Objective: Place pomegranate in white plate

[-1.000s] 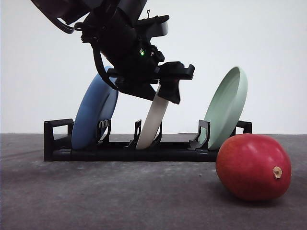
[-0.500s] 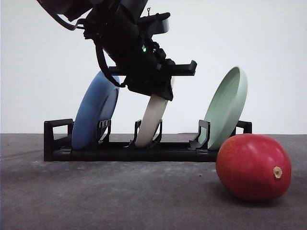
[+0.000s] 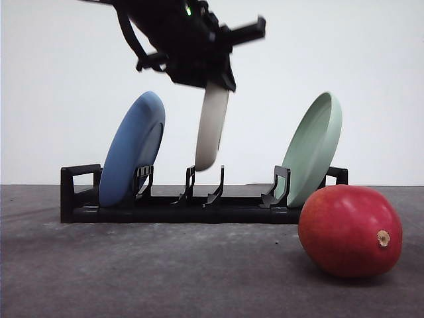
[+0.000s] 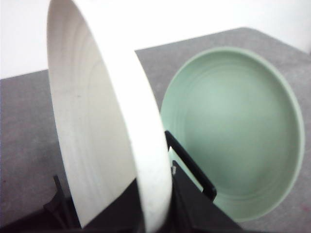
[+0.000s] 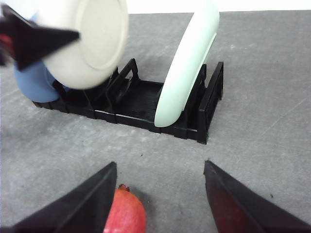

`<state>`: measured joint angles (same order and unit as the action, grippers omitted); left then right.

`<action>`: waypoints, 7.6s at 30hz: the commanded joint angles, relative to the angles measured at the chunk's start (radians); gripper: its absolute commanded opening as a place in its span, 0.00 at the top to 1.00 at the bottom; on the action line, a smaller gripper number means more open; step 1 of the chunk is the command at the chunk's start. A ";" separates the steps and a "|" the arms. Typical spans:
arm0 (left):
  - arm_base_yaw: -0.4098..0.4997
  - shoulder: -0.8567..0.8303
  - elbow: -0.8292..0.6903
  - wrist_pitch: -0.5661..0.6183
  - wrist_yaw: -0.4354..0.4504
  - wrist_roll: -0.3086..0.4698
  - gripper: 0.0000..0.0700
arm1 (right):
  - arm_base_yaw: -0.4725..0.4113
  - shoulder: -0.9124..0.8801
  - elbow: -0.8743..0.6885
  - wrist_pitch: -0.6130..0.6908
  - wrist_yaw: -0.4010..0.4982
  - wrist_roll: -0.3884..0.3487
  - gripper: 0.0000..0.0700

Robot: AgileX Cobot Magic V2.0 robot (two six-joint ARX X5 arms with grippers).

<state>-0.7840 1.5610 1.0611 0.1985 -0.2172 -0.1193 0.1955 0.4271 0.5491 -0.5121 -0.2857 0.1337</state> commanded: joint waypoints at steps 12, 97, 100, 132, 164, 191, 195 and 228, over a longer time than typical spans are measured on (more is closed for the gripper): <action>-0.048 -0.249 0.027 -0.293 0.019 -0.032 1.00 | 0.003 0.002 0.018 0.010 -0.002 -0.011 0.49; -0.164 -0.321 -0.201 -0.755 0.286 0.303 0.48 | 0.003 0.002 0.018 0.010 0.002 -0.010 0.49; -0.049 -0.378 -0.201 -0.757 0.370 0.254 0.48 | 0.003 0.002 0.018 0.010 0.001 -0.010 0.49; 0.634 -0.828 -0.381 -0.627 0.429 0.057 0.48 | 0.117 0.066 0.070 -0.061 -0.009 0.087 0.49; 0.633 -0.832 -0.381 -0.625 0.428 0.058 0.49 | 0.544 0.750 0.252 -0.151 0.326 0.269 0.11; 0.633 -0.832 -0.381 -0.625 0.428 0.058 0.49 | 0.529 0.971 0.352 -0.215 0.213 0.216 0.30; 0.633 -0.832 -0.381 -0.625 0.428 0.058 0.49 | 0.543 0.980 0.428 -0.259 0.158 0.170 0.30; 0.633 -0.832 -0.381 -0.625 0.428 0.058 0.49 | 0.686 1.411 0.762 -0.088 0.148 0.116 0.30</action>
<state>-0.1509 0.7250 0.6773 -0.4370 0.2089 -0.0544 0.8696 1.8128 1.2861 -0.6120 -0.1353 0.2584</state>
